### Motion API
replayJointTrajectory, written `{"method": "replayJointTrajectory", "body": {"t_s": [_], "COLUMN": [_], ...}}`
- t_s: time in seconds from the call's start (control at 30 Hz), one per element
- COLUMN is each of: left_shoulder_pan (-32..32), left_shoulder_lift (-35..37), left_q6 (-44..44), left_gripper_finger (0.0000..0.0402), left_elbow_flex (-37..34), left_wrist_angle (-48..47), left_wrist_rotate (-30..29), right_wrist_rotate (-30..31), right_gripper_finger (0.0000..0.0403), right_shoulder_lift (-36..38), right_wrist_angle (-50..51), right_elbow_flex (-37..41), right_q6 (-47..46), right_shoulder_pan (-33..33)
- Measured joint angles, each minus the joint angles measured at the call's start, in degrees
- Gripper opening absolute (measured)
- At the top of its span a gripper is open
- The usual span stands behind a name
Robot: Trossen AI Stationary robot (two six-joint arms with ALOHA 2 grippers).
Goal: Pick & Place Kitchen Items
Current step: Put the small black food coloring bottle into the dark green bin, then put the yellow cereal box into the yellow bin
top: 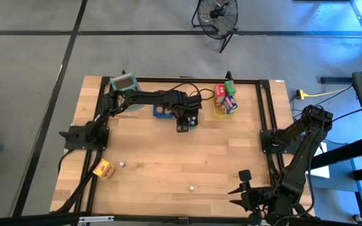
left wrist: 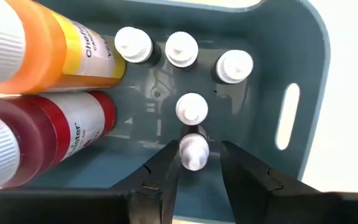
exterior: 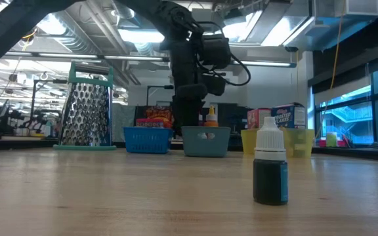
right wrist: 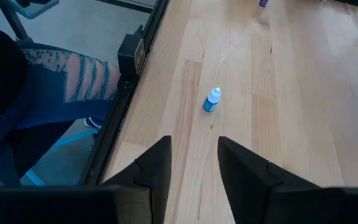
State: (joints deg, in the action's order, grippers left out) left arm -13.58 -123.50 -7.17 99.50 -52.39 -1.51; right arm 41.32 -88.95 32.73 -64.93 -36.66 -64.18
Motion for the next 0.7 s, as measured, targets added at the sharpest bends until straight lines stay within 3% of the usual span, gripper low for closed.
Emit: {"method": "replayJointTrajectory", "body": {"t_s": [0.4,0.7], "left_shoulder_pan": [0.3,1.4], "left_shoulder_lift": [-0.1,0.0], "left_q6": [0.7,0.6], "left_gripper_finger": [0.0121,0.0119], "left_elbow_flex": [3.7,10.8], "left_wrist_angle": [-4.6,-10.1], "left_wrist_rotate": [-1.8,-6.5], "right_wrist_rotate": [0.0,-0.1], "right_gripper_finger": [0.0133,0.0133], "right_shoulder_lift": [0.0,0.0], "right_wrist_angle": [0.0,0.1], "right_elbow_flex": [0.0,0.0], "right_q6": [0.0,0.0], "right_shoulder_pan": [0.0,0.0]}}
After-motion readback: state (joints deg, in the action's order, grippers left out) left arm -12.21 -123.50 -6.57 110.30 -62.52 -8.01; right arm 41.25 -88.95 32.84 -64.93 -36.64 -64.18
